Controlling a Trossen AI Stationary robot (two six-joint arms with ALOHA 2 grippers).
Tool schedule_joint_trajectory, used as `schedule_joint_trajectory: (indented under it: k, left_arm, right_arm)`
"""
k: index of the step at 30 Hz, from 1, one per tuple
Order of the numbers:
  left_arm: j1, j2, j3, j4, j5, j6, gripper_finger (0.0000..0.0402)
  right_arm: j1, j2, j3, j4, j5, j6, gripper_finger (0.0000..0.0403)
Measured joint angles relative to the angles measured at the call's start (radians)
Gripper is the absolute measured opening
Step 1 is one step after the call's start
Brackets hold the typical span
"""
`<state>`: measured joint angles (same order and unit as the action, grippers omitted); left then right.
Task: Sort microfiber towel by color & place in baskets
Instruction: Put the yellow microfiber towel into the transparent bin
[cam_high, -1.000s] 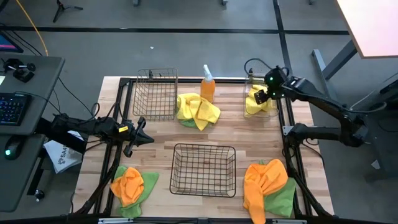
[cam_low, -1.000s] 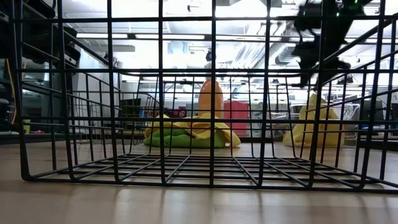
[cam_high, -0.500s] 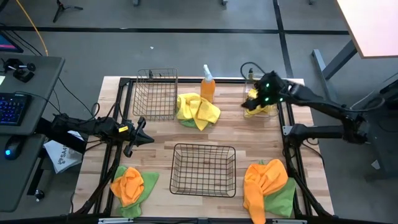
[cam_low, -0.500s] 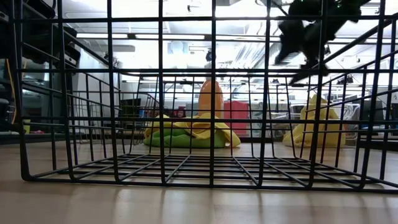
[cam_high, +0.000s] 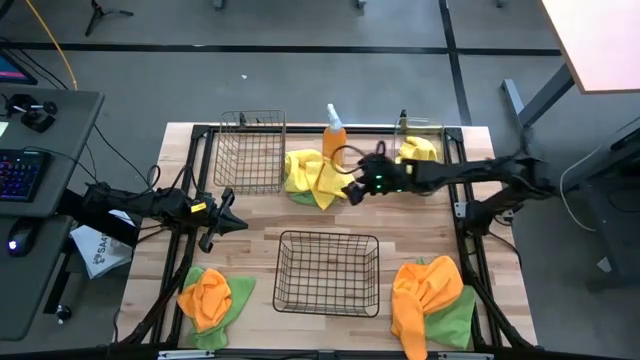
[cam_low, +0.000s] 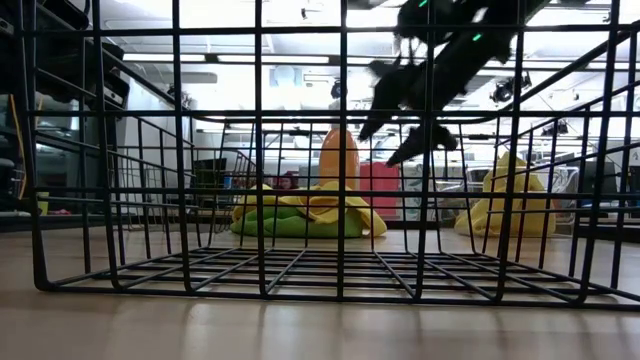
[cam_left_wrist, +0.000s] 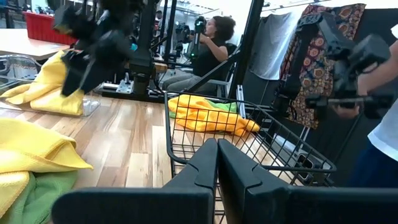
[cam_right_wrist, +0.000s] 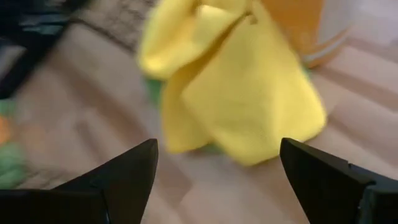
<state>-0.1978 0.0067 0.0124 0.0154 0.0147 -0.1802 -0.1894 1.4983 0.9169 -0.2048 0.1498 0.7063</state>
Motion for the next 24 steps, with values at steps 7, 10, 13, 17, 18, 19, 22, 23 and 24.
schedule_joint_trajectory:
  k: [7, 10, 13, 17, 18, 19, 22, 23, 24]
  left_arm:
    - [0.000, 0.000, 0.000, 0.000, 0.000, 0.000, 0.0000]
    - [0.000, 0.000, 0.000, 0.000, 0.000, 0.000, 0.0000]
    - [0.000, 0.000, 0.000, 0.000, 0.000, 0.000, 0.0000]
    - [0.000, 0.000, 0.000, 0.000, 0.000, 0.000, 0.0000]
    - [0.000, 0.000, 0.000, 0.000, 0.000, 0.000, 0.0000]
    - [0.000, 0.000, 0.000, 0.000, 0.000, 0.000, 0.0000]
    - [0.000, 0.000, 0.000, 0.000, 0.000, 0.000, 0.0000]
    - [0.000, 0.000, 0.000, 0.000, 0.000, 0.000, 0.0000]
    - [0.000, 0.000, 0.000, 0.000, 0.000, 0.000, 0.0000]
  right_arm:
    - [-0.019, 0.234, 0.124, 0.029, 0.110, -0.069, 0.0334]
    - [-0.022, 0.305, 0.173, 0.033, 0.127, -0.106, 0.0334]
    - [-0.022, 0.354, 0.206, 0.029, 0.118, -0.113, 0.0324]
    - [-0.016, 0.368, 0.230, -0.001, 0.056, -0.114, 0.0217]
    - [-0.012, 0.364, 0.234, -0.015, 0.056, -0.125, 0.0169]
    - [-0.007, 0.355, 0.235, -0.033, 0.051, -0.143, 0.0111]
    - [0.003, 0.306, 0.236, -0.039, 0.038, -0.209, 0.0024]
    - [0.004, 0.280, 0.237, -0.049, 0.036, -0.210, 0.0025]
    - [0.003, 0.253, 0.237, -0.067, 0.034, -0.210, 0.0022]
